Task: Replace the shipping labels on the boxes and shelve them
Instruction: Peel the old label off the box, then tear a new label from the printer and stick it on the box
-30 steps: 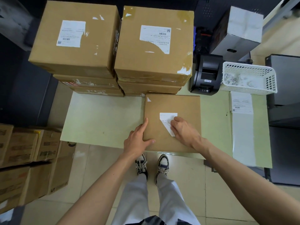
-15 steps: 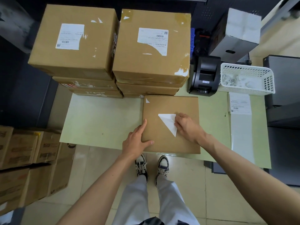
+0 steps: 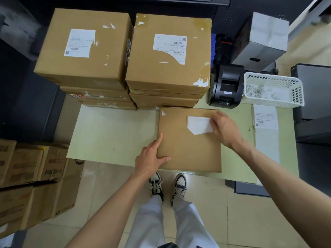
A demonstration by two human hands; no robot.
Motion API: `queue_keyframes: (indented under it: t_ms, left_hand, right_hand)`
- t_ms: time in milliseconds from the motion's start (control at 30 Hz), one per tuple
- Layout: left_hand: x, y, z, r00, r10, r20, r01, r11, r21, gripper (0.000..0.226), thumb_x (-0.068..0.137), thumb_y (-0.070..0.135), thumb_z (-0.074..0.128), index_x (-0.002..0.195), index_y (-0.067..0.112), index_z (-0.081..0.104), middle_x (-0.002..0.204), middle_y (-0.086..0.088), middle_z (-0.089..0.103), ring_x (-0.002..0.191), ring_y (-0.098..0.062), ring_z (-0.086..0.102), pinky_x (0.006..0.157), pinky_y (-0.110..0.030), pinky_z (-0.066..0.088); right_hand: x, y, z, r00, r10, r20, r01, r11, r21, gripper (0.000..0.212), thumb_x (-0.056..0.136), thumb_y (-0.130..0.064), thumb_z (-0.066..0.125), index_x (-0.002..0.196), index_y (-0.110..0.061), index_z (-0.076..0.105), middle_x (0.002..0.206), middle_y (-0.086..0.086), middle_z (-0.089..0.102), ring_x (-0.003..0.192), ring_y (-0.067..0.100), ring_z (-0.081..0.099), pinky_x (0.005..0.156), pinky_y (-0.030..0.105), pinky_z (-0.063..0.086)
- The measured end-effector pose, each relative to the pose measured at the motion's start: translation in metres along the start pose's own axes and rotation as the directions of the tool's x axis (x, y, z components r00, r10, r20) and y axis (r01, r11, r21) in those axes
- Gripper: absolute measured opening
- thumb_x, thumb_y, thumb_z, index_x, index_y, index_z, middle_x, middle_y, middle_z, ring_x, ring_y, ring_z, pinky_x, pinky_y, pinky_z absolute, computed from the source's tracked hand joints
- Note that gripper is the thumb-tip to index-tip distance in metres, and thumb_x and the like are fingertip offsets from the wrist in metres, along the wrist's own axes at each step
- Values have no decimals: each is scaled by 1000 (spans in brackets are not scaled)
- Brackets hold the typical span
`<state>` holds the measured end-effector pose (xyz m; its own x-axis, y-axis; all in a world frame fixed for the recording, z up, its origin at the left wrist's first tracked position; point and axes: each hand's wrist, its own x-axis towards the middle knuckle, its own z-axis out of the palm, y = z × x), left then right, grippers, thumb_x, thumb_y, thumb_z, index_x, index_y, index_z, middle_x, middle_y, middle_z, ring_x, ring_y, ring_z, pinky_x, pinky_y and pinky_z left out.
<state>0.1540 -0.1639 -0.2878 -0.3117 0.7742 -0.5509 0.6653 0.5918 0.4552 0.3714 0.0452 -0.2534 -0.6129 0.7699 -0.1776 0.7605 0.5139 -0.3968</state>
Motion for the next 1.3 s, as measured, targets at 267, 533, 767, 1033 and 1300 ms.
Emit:
queue_keyframes:
  t_ms: [267,533,767,1033,1300]
  left_hand:
    - [5,9,-5,1000,-22,15,19,989,149,100,84,63,67,159,41,5,156,-2,35,139,-25,37,102,-46,46]
    - [-6,107,-38,963,270,-16,-263,922,-283,78,97,41,62,160,37,16,166,7,20,149,-13,26,121,-39,25]
    - [-2,146,-29,910,414,-21,-384,823,-419,82,90,35,73,151,57,23,135,19,60,112,-6,60,97,-42,54]
    - [-7,169,-36,892,444,-81,-436,803,-406,53,95,28,68,145,34,51,94,11,72,78,-1,64,76,-29,57]
    - [-5,200,-44,896,436,-88,-437,823,-362,19,101,26,60,108,17,75,63,15,58,56,1,54,57,-26,47]
  right_hand:
    - [-20,31,-36,964,217,-157,-199,973,120,23,98,-21,52,79,-9,53,89,4,52,71,26,52,65,39,45]
    - [-53,-18,-51,957,275,88,-256,666,700,17,89,-14,69,73,-8,66,83,4,70,69,11,57,65,20,40]
    - [-72,-34,-66,966,192,172,-247,503,828,15,87,-7,67,72,-5,65,65,1,55,64,9,45,61,19,33]
    - [-71,-14,-71,958,285,15,-199,629,752,32,77,-37,80,101,-30,61,97,-7,66,71,19,61,70,33,50]
    - [-71,-12,-92,988,81,-132,40,690,723,34,87,-28,73,120,-30,63,101,-10,61,63,3,46,63,21,44]
